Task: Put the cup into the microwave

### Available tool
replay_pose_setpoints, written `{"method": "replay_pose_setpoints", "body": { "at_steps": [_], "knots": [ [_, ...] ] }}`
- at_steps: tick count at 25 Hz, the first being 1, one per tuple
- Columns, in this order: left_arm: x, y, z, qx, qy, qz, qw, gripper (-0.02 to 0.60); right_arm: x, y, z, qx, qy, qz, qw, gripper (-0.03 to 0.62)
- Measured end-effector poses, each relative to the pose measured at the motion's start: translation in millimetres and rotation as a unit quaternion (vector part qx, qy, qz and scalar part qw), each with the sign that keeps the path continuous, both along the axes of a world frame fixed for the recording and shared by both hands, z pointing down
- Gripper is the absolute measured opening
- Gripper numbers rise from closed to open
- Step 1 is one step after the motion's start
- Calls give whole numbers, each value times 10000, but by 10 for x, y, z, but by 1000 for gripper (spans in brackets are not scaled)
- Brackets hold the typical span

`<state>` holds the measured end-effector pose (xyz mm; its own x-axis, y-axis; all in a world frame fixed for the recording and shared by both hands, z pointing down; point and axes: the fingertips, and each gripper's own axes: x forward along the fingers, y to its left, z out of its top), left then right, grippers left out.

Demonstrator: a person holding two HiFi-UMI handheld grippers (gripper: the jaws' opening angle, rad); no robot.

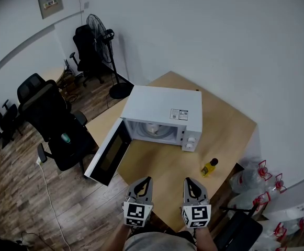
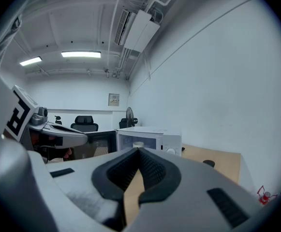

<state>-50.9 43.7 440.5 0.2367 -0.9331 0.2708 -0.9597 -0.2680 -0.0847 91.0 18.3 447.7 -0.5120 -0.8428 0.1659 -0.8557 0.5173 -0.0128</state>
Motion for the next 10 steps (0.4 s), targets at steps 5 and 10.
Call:
{"method": "replay_pose_setpoints", "body": {
  "at_steps": [5, 10],
  "knots": [
    [0, 19, -3, -9, -5, 19, 10000, 25, -8, 27, -11, 9, 22, 24, 10000, 17],
    [-32, 39, -29, -5, -15, 25, 10000, 23, -32, 61, -32, 4, 12, 32, 10000, 17]
  ]
}}
